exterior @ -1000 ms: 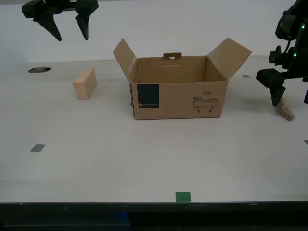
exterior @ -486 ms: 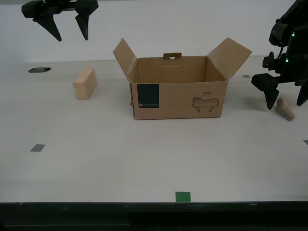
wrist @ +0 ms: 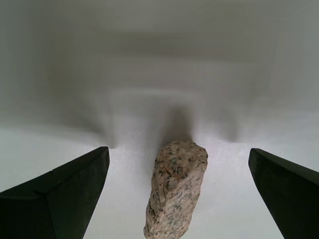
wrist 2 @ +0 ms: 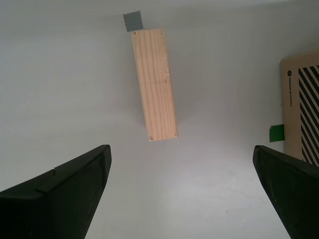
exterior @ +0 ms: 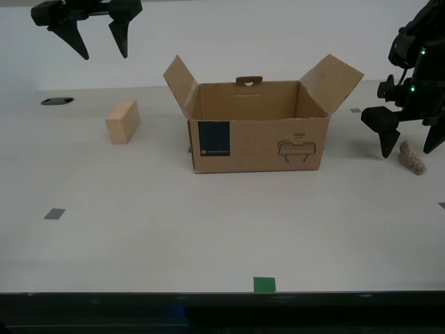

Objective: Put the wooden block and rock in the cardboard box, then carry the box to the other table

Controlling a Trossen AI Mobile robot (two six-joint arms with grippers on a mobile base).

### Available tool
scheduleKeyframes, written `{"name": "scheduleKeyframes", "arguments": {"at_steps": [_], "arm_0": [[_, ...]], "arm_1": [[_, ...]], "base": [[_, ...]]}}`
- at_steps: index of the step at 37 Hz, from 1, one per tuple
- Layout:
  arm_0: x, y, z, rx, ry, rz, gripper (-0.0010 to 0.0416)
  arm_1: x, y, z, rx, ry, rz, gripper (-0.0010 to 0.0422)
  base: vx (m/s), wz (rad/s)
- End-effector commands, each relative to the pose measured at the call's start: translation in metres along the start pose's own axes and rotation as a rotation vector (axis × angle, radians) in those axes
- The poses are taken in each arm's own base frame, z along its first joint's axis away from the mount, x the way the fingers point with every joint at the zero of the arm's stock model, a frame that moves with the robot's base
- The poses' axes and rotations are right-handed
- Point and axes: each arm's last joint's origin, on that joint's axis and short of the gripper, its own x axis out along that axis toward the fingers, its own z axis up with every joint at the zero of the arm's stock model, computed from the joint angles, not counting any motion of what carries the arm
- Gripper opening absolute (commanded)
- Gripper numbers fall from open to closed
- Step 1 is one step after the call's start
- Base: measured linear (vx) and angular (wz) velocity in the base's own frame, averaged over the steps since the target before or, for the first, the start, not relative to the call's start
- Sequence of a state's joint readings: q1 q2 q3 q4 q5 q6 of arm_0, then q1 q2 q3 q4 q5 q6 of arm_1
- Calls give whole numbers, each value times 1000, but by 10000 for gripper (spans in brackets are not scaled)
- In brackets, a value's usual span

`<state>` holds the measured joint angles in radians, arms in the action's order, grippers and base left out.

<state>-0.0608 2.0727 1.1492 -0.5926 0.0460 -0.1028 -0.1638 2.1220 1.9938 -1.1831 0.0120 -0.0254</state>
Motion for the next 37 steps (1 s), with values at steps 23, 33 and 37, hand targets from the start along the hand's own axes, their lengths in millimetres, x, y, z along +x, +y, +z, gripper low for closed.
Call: {"name": "scheduleKeyframes", "arguments": {"at_steps": [23, 33, 37], "arm_0": [[6, 1, -7, -4, 14, 6, 389], [6, 1, -6, -4, 11, 5, 389], [6, 2, -7, -5, 11, 5, 389]], "arm_1": [[5, 2, 6, -6, -73, 9, 389], [23, 9, 4, -20, -84, 41, 389], [29, 9, 4, -28, -101, 40, 389]], "base": [[0, 0], [0, 0], [0, 0]]}}
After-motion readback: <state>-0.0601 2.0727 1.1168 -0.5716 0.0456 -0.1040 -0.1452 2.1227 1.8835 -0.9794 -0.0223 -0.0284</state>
